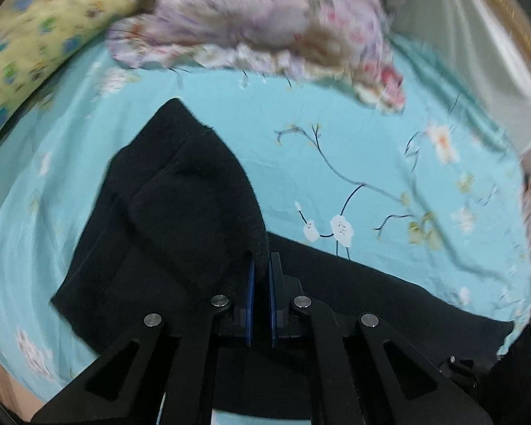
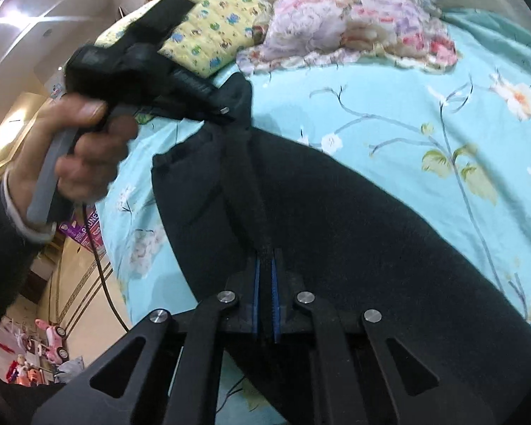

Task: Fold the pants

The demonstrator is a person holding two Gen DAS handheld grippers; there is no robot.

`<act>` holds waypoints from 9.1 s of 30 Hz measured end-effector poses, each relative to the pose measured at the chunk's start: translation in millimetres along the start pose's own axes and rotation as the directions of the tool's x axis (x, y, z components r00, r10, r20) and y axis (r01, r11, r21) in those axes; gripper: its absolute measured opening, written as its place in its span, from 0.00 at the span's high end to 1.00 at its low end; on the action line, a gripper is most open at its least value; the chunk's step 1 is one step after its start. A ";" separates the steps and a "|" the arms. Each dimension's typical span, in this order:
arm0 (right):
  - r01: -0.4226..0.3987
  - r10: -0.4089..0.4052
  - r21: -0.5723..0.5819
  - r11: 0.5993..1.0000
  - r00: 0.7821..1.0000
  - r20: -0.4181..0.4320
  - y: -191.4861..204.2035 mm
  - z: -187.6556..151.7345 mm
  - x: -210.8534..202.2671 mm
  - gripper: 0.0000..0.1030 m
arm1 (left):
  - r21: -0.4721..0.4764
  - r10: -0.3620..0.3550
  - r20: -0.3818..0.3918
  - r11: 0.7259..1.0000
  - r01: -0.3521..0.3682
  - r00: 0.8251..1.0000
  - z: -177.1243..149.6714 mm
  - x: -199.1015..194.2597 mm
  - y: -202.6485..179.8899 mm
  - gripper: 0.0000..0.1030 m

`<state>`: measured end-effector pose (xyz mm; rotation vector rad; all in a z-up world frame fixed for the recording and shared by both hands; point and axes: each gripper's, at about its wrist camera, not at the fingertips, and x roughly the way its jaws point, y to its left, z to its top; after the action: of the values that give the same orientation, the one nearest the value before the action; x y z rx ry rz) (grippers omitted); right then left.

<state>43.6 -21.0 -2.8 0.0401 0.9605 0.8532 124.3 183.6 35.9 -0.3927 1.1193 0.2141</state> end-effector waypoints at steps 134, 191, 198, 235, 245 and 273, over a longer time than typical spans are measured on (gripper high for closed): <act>0.208 -0.250 0.218 0.954 0.950 0.186 -21.3 11.3 -98.6 0.51 | -0.137 -0.127 0.378 0.972 0.192 0.917 -103.5 -67.8 88.5 0.59; 0.108 -0.544 0.860 0.498 0.812 0.213 -130.3 -190.0 -211.0 0.83 | 0.681 -0.353 -0.114 0.653 0.332 0.928 -118.5 17.9 -306.8 0.36; 0.047 -0.530 0.844 0.534 0.796 0.291 -143.4 -213.2 -230.4 0.89 | 0.774 -0.342 -0.271 0.478 0.415 0.900 -127.3 39.7 -373.0 0.36; -0.040 -0.325 0.565 0.824 0.783 0.530 -93.6 -155.0 -249.1 0.89 | 0.580 -0.567 -0.522 0.311 0.753 0.637 -101.4 -0.7 -369.2 0.90; -0.090 -0.178 0.459 0.884 0.841 0.510 -68.2 -117.1 -203.4 0.89 | 0.554 -0.612 -0.423 0.409 0.725 0.669 -80.5 -12.4 -279.4 0.90; -0.047 -0.064 0.394 0.918 0.962 0.264 -52.5 -90.3 -85.3 0.64 | 0.315 -0.589 -0.315 0.675 0.667 0.744 -92.7 72.9 -147.9 0.92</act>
<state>-14.0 -142.0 -17.2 0.4929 0.8577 0.6118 131.7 8.8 -35.7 -0.4055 1.1133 -0.6923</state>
